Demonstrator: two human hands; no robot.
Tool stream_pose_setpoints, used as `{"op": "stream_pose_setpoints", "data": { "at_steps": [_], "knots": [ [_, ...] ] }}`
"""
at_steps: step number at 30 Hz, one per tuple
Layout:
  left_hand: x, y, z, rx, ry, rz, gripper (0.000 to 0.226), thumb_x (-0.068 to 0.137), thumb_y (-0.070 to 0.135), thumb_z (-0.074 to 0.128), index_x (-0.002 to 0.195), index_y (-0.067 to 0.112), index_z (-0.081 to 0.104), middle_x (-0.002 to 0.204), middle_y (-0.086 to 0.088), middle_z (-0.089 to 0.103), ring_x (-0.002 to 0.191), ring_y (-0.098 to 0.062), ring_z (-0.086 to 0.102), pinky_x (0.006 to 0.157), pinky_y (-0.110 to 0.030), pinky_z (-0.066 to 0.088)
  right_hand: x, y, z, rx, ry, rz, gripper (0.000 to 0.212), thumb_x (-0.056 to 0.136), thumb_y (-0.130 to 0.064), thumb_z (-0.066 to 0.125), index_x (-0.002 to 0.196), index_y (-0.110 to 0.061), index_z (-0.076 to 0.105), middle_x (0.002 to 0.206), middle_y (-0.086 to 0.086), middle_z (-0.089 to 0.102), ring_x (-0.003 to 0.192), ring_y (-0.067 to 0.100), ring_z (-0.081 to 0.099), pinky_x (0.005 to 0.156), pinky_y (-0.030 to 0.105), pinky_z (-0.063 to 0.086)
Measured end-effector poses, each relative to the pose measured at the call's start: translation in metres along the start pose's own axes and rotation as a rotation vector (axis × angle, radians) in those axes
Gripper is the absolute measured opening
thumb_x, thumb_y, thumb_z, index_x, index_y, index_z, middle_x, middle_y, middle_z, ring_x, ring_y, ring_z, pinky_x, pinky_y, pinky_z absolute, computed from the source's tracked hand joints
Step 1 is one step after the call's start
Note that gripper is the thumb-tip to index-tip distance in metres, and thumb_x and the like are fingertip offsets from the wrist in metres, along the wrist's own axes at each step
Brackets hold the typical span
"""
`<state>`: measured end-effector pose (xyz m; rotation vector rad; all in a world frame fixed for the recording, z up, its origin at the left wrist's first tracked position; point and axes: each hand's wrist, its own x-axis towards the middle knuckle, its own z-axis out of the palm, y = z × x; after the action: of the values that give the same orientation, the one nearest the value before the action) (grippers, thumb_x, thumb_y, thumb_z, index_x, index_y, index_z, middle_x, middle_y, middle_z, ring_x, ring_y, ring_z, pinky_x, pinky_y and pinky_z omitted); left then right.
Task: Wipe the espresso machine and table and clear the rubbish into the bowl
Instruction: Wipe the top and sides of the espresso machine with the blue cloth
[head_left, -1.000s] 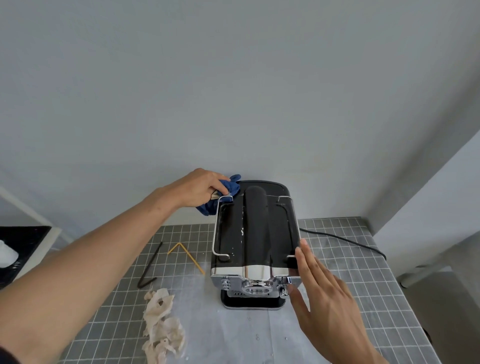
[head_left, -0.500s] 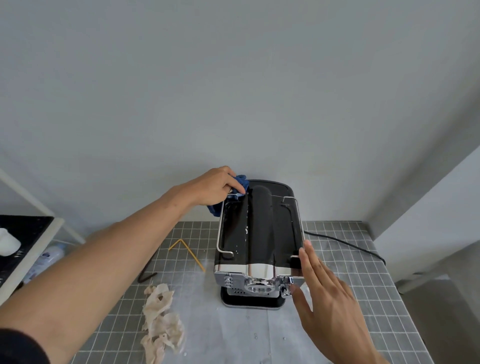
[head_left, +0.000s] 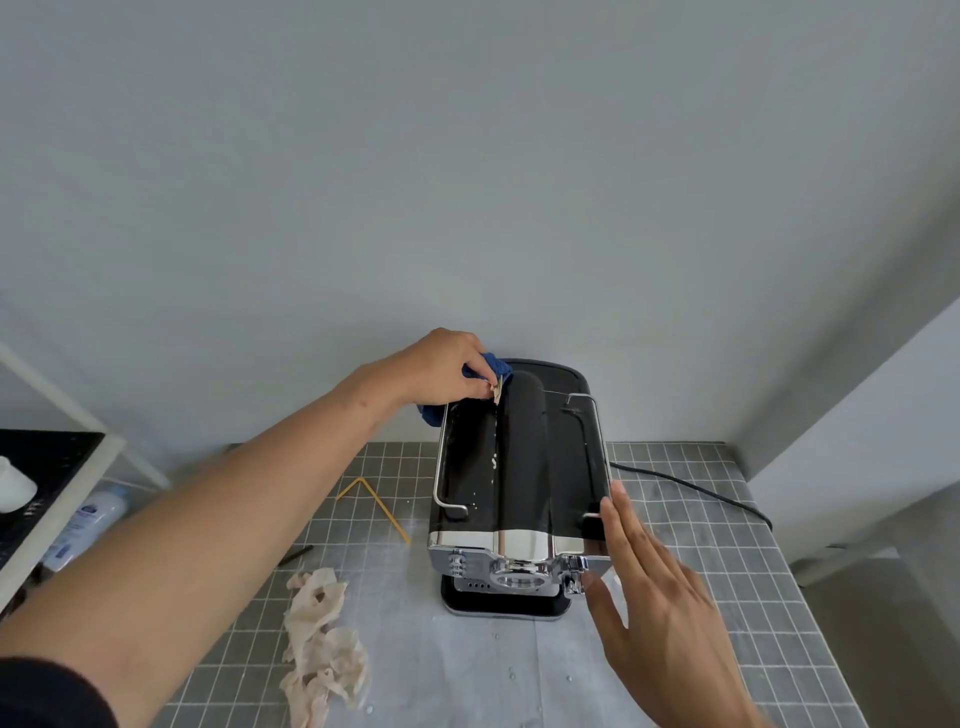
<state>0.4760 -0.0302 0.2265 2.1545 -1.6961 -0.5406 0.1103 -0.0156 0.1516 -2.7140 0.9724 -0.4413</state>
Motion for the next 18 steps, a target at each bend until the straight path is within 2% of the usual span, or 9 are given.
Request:
{"op": "stream_pose_setpoints", "data": {
  "at_steps": [2,4,7,9,11,14,16,18],
  "knots": [
    [0.001,0.005,-0.003,0.051,-0.043,0.011,0.019,0.094,0.029,0.07,0.111,0.029,0.08,0.131,0.004,0.059,0.117,-0.014,0.054,0.101,-0.032,0.043,0.0,0.001,0.001,-0.002,-0.003,0.004,0.077,0.099,-0.049,0.047,0.161,-0.028,0.007,0.169,-0.015,-0.001,0.148,0.01,0.031,0.111,0.04,0.044],
    [0.001,0.008,-0.008,0.107,-0.09,0.003,0.019,0.095,0.029,0.066,0.106,0.026,0.082,0.127,0.001,0.059,0.11,-0.016,0.057,0.095,-0.034,0.046,-0.001,0.001,0.001,0.0,-0.002,0.006,0.077,0.099,-0.048,0.048,0.161,-0.028,0.007,0.169,-0.016,-0.001,0.148,0.01,0.03,0.112,0.04,0.043],
    [-0.001,0.008,-0.012,0.192,-0.103,-0.031,0.025,0.089,0.03,0.06,0.084,0.017,0.08,0.107,-0.018,0.068,0.081,-0.022,0.06,0.079,-0.047,0.053,-0.001,-0.001,0.001,-0.006,0.007,0.01,0.079,0.097,-0.046,0.052,0.161,-0.028,0.009,0.169,-0.015,0.001,0.147,0.01,0.032,0.11,0.041,0.046],
    [-0.003,0.008,-0.01,0.196,-0.077,-0.036,0.025,0.086,0.027,0.057,0.078,0.021,0.079,0.087,-0.015,0.067,0.073,-0.024,0.06,0.072,-0.051,0.055,-0.001,-0.001,0.002,-0.004,0.012,0.024,0.081,0.096,-0.045,0.056,0.161,-0.028,0.01,0.169,-0.015,0.003,0.146,0.011,0.035,0.108,0.041,0.048],
    [-0.006,0.013,-0.005,0.203,-0.028,0.008,0.028,0.089,0.023,0.054,0.09,0.029,0.082,0.082,-0.004,0.062,0.078,-0.023,0.06,0.074,-0.048,0.054,-0.001,0.0,0.003,-0.009,0.012,0.036,0.083,0.095,-0.046,0.057,0.161,-0.028,0.01,0.169,-0.014,0.004,0.145,0.011,0.036,0.106,0.041,0.049],
    [-0.008,0.024,0.013,0.155,0.113,0.041,0.029,0.1,0.023,0.055,0.118,0.03,0.076,0.103,0.0,0.058,0.1,-0.019,0.057,0.089,-0.038,0.048,-0.001,0.001,0.005,-0.015,0.02,0.039,0.082,0.095,-0.047,0.057,0.161,-0.027,0.012,0.169,-0.014,0.004,0.144,0.011,0.037,0.105,0.04,0.05],
    [-0.009,0.031,0.026,0.071,0.203,0.067,0.037,0.102,0.024,0.058,0.138,0.031,0.063,0.116,-0.001,0.061,0.111,-0.02,0.056,0.096,-0.038,0.047,-0.001,0.001,0.006,-0.022,0.021,0.038,0.082,0.095,-0.048,0.056,0.161,-0.027,0.012,0.169,-0.013,0.003,0.145,0.011,0.036,0.105,0.04,0.049],
    [-0.012,0.039,0.035,-0.03,0.233,0.096,0.058,0.1,0.03,0.063,0.154,0.036,0.041,0.128,0.003,0.062,0.12,-0.016,0.053,0.104,-0.036,0.043,0.0,0.001,0.007,-0.024,0.019,0.032,0.081,0.096,-0.049,0.053,0.161,-0.027,0.01,0.169,-0.013,0.002,0.145,0.011,0.034,0.107,0.039,0.046]
  ]
}}
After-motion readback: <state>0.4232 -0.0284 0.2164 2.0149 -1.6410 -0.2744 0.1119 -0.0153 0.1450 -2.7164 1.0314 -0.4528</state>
